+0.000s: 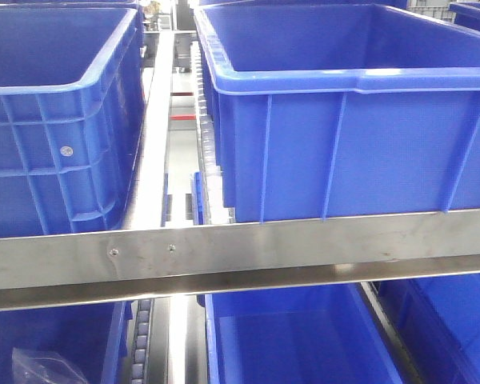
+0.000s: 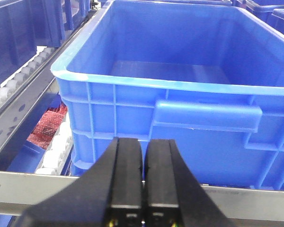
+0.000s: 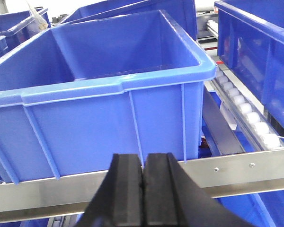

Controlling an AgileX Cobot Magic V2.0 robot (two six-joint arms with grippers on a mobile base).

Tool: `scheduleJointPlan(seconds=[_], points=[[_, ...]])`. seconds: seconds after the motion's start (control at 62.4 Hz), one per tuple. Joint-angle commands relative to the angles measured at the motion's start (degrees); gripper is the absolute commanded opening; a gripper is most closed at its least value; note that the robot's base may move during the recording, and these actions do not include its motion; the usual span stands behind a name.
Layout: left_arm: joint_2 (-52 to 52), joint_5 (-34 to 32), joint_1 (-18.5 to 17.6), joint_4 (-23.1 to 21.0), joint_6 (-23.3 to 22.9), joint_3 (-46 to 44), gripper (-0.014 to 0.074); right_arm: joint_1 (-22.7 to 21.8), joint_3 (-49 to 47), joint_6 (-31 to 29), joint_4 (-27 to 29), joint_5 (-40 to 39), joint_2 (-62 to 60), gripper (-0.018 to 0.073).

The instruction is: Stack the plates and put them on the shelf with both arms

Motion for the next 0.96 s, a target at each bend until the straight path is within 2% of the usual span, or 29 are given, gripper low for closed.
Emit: scheduleJointPlan(seconds=[0.0,0.946], points=[[-1.1,-5.5,-0.4,-0.1,-0.6,1.2,0.0101,-0.3,-0.9,-0.2,-0.7,-5.2,-1.1,0.0048],[-1.1,-4.9,-0.4,0.0,-0.6,1.2,0.0101,-0.3,-0.9,-0.2,-0.7,-5.2,-1.1,0.0048]])
